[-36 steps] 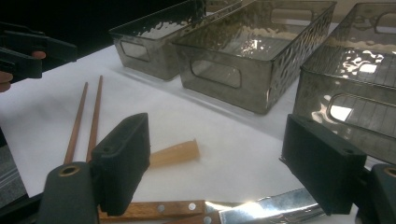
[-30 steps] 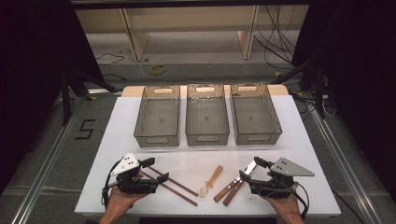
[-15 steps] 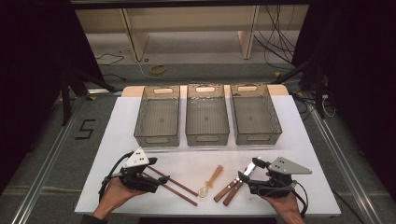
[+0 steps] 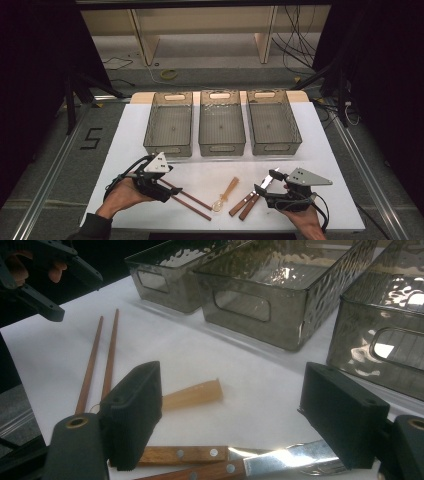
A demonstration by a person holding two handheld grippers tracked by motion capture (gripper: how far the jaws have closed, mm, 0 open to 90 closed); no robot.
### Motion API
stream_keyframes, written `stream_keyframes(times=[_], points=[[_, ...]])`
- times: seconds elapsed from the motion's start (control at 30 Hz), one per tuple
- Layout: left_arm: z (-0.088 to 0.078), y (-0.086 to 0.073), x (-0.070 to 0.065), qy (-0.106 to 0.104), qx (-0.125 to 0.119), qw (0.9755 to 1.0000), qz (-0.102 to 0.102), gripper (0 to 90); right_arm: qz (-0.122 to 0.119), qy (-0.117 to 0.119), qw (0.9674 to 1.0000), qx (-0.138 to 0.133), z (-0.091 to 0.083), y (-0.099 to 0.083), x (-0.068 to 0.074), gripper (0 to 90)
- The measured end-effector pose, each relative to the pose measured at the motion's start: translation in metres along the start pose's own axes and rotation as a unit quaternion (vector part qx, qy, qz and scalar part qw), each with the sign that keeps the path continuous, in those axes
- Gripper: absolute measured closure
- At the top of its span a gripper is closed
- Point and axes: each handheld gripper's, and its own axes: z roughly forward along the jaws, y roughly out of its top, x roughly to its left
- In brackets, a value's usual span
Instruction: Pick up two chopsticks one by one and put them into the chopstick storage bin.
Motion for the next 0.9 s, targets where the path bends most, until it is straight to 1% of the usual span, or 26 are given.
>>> stream_keyframes(times=[0.1,0.2,0.3,0.37,0.43,0.47,0.5,0.57,0.6,0.67,0.7,0.73,0.77,0.87,0.9], points=[[0.004,0.000,0.001,-0.004,0.019,0.9997,0.012,24.1,-0.002,0.003,1.0000,0.000,0.001,0.000,0.001,25.6],[0.008,0.000,0.003,-0.013,0.035,0.9991,0.018,24.8,-0.001,0.004,1.0000,0.002,0.001,0.000,0.001,25.7],[0.011,-0.001,0.004,-0.014,0.059,0.9976,0.034,26.2,0.000,0.005,1.0000,0.004,0.001,0.000,0.000,25.7],[0.012,-0.002,0.004,-0.017,0.069,0.9966,0.041,26.6,0.001,0.005,1.0000,0.004,0.001,0.000,0.000,25.7],[0.014,-0.002,0.004,-0.022,0.076,0.9959,0.045,29.3,0.001,0.007,0.9999,0.008,0.002,0.000,0.001,25.7],[0.015,-0.002,0.004,-0.025,0.084,0.9949,0.050,30.0,0.000,0.008,0.9999,0.009,0.002,0.000,0.001,25.7],[0.018,-0.003,0.004,-0.026,0.096,0.9934,0.057,30.7,0.000,0.008,0.9999,0.010,0.003,0.000,0.001,25.7],[0.019,-0.004,0.003,-0.025,0.099,0.9931,0.058,32.1,0.000,0.009,0.9999,0.011,0.003,-0.001,0.001,25.7],[0.020,-0.004,0.003,-0.026,0.105,0.9922,0.062,32.1,0.000,0.009,0.9999,0.011,0.003,-0.001,0.001,25.7],[0.021,-0.005,0.002,-0.029,0.108,0.9917,0.063,33.4,0.000,0.010,0.9999,0.012,0.003,-0.001,0.001,25.7],[0.021,-0.005,0.003,-0.032,0.114,0.9906,0.069,34.6,0.000,0.010,0.9999,0.012,0.003,-0.001,0.001,25.7],[0.022,-0.005,0.002,-0.030,0.115,0.9904,0.071,35.2,0.001,0.010,0.9999,0.013,0.003,-0.001,0.001,25.7],[0.022,-0.005,0.002,-0.030,0.119,0.9895,0.076,36.0,0.000,0.011,0.9999,0.013,0.003,-0.001,0.001,25.7],[0.022,-0.006,0.004,-0.033,0.130,0.9877,0.080,38.8,-0.001,0.012,0.9998,0.013,0.004,-0.001,0.001,25.7],[0.023,-0.006,0.003,-0.032,0.131,0.9877,0.079,39.8,0.000,0.012,0.9998,0.013,0.004,-0.001,0.001,25.7]])
